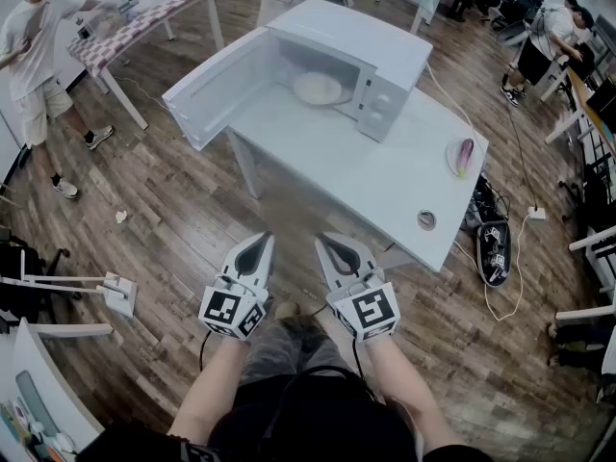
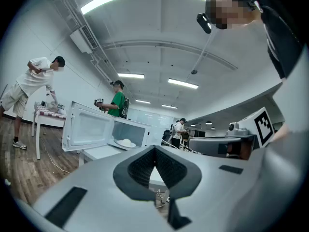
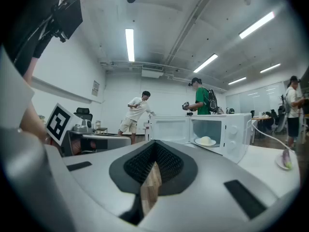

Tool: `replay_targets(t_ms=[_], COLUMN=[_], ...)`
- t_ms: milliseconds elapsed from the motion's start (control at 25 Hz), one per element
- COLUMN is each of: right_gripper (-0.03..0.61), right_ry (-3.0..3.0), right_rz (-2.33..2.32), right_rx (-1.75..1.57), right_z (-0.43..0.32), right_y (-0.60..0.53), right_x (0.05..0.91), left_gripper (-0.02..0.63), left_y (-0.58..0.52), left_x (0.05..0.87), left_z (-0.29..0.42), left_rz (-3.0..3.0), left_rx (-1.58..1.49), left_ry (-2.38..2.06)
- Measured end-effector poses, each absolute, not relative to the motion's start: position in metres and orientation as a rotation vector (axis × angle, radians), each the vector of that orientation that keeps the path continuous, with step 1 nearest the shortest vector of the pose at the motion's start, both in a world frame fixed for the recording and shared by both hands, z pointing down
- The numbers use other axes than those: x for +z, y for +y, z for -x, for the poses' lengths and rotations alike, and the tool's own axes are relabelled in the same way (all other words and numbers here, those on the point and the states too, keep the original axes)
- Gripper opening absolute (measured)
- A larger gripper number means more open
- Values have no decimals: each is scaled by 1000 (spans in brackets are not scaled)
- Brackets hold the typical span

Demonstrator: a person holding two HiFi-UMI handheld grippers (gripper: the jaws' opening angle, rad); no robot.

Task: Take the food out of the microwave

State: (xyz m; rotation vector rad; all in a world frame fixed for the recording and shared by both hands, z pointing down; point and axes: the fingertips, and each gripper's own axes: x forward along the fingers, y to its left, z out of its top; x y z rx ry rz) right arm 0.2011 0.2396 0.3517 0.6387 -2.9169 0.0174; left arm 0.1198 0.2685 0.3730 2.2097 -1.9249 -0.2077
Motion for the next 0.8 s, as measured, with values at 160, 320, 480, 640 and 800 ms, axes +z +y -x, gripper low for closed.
replay_targets(t_ms=[160, 320, 480, 640, 800], right_gripper=[15, 15, 15, 17, 17], right_ry=[-2928, -2935, -2955, -2977, -2978], right_rz=[-654, -619, -599, -578, -621], right_rx=[-25, -49, -70, -108, -108], right_z=[-194, -190, -186, -178, -165], right_y=[236, 241, 241, 230, 208], right_x=[349, 348, 350, 348, 344], left_gripper=[9, 9, 9, 9, 9], left_y=[260, 259, 253, 231, 203], left_x=[367, 367, 374, 373, 366], left_z=[-132, -140, -135, -128, -116], left_rz=[-2249, -2264, -2235, -2243, -2285], left_rx=[-231, -239, -249, -264, -273], left_ry=[-1912, -1904, -1909, -1899, -1866])
